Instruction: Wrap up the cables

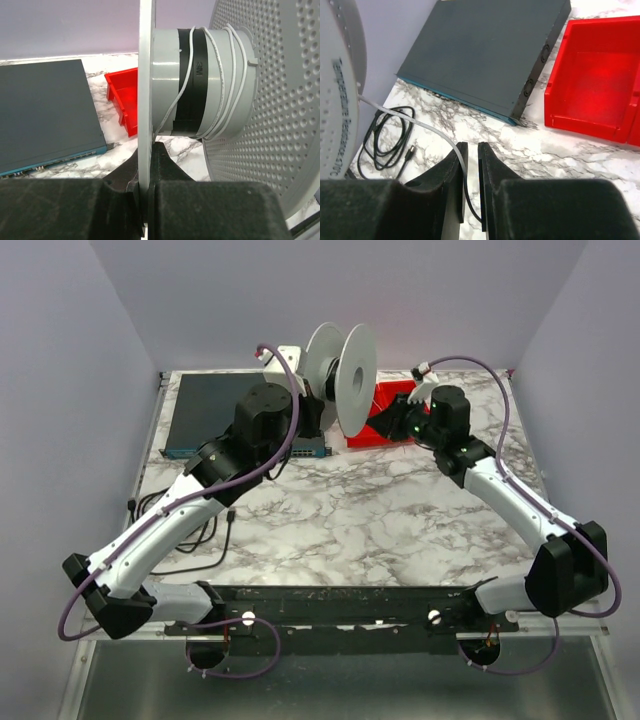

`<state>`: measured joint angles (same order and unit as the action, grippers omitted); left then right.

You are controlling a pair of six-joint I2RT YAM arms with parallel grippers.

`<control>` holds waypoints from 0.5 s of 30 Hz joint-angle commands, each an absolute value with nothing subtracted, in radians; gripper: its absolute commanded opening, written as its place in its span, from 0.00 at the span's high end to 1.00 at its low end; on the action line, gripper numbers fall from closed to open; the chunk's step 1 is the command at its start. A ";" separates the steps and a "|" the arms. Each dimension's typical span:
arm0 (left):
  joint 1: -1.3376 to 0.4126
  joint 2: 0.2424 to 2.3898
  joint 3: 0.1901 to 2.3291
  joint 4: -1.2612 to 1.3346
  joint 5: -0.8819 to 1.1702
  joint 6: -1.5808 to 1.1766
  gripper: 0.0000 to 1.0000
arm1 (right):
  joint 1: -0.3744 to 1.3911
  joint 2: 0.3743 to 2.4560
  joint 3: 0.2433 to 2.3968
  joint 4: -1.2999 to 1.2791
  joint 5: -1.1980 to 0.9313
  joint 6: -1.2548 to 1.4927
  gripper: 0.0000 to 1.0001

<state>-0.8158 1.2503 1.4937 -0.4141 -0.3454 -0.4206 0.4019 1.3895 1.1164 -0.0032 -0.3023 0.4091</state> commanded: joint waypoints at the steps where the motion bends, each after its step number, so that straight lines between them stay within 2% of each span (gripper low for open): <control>1: -0.848 1.271 1.568 -0.334 -0.479 -0.447 1.00 | 0.397 1.360 1.043 0.195 -0.372 0.523 0.78; 6: -0.881 1.303 1.603 -0.332 -0.553 -0.422 1.00 | 0.399 1.364 0.985 0.304 -0.395 0.600 0.75; 15: -0.899 1.351 1.667 -0.344 -0.592 -0.382 1.00 | 0.400 1.326 0.916 0.344 -0.404 0.626 0.63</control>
<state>-0.8913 1.3514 1.6188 -0.4126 -0.5411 -0.4026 0.4000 1.3666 0.9409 0.2886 -0.3801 0.6083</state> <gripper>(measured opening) 0.036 0.355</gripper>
